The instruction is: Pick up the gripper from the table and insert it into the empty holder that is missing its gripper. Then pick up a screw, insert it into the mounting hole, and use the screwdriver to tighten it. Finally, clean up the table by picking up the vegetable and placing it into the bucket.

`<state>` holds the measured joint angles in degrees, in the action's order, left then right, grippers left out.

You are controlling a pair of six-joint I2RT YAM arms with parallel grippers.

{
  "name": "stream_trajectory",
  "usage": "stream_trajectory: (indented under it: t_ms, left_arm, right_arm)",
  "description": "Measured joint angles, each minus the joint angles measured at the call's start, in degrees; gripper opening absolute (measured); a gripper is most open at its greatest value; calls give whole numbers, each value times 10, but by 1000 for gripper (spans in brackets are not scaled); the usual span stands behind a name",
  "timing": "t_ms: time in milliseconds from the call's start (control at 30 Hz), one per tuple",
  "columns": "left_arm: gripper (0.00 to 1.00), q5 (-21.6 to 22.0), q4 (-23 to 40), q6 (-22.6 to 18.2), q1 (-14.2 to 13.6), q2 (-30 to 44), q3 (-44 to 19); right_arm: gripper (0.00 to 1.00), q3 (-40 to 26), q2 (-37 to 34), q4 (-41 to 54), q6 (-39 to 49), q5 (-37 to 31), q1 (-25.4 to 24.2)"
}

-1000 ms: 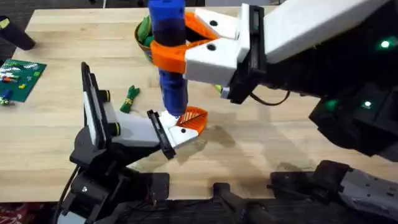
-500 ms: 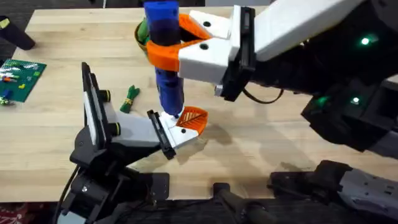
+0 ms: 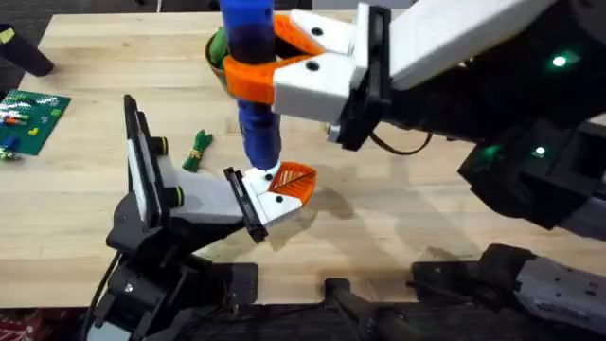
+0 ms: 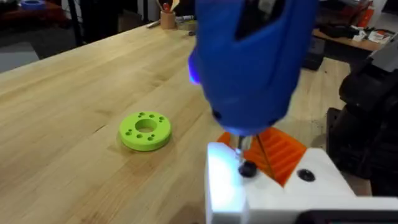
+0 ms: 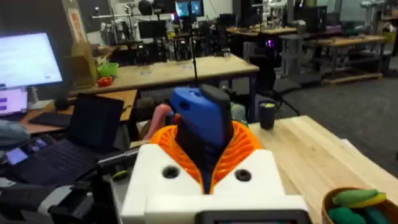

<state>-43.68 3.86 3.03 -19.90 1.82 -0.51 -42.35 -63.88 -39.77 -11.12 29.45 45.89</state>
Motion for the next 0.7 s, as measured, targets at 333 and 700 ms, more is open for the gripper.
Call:
stream_trajectory:
  t_ms: [333,700]
  left_arm:
    - [10,0,0,0,0,0,0]
    - [10,0,0,0,0,0,0]
  right_arm:
    - [46,0,0,0,-11,2,0]
    - [46,0,0,2,-11,2,-2]
